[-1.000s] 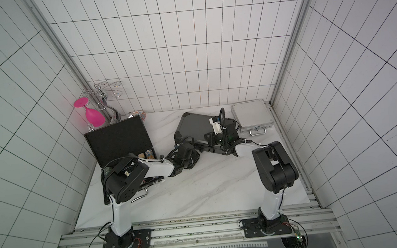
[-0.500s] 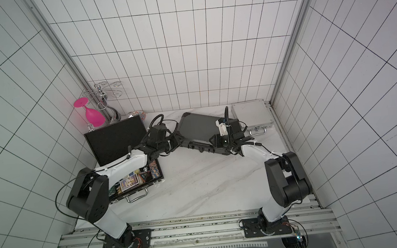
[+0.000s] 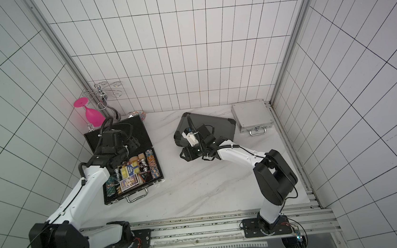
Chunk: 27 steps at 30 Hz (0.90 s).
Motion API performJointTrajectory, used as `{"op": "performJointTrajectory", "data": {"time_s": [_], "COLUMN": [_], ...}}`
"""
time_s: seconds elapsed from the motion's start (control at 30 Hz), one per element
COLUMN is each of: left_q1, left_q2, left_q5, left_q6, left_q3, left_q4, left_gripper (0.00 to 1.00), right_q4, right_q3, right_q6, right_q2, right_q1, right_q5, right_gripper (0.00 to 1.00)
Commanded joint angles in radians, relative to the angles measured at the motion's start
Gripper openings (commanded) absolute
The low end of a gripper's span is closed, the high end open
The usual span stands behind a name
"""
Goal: Close the poker set cases
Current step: Fasten the fastener on the poker set case, then move the poker set case to the center of the board.
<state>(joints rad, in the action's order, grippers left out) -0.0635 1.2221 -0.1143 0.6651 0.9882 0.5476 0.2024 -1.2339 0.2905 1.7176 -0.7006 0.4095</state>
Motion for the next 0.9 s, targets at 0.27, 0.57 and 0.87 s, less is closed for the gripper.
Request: {"op": "performJointTrajectory", "data": {"time_s": [0.27,0.57,0.87], "left_q1": [0.24,0.328,0.376], "left_q2": [-0.008,0.04,0.159], "left_q5": [-0.162,-0.268,-0.306], "left_q6": [-0.099,-0.133,-0.116], "left_q3": [0.006,-0.01,-0.117], "left_q4": [0.326,0.373,0.376], "left_gripper": [0.73,0.72,0.64], "right_q4": [-0.042,-0.06,-0.031], "right_q3": [-0.266,-0.307,-0.324], "right_q6": [0.011,0.048,0.072], "right_q2": [0.242,0.307,0.317], "right_q1": [-0.149,-0.168,-0.168], "right_q5": [-0.087,-0.152,-0.159], "right_gripper": [0.62,0.61,0.61]}}
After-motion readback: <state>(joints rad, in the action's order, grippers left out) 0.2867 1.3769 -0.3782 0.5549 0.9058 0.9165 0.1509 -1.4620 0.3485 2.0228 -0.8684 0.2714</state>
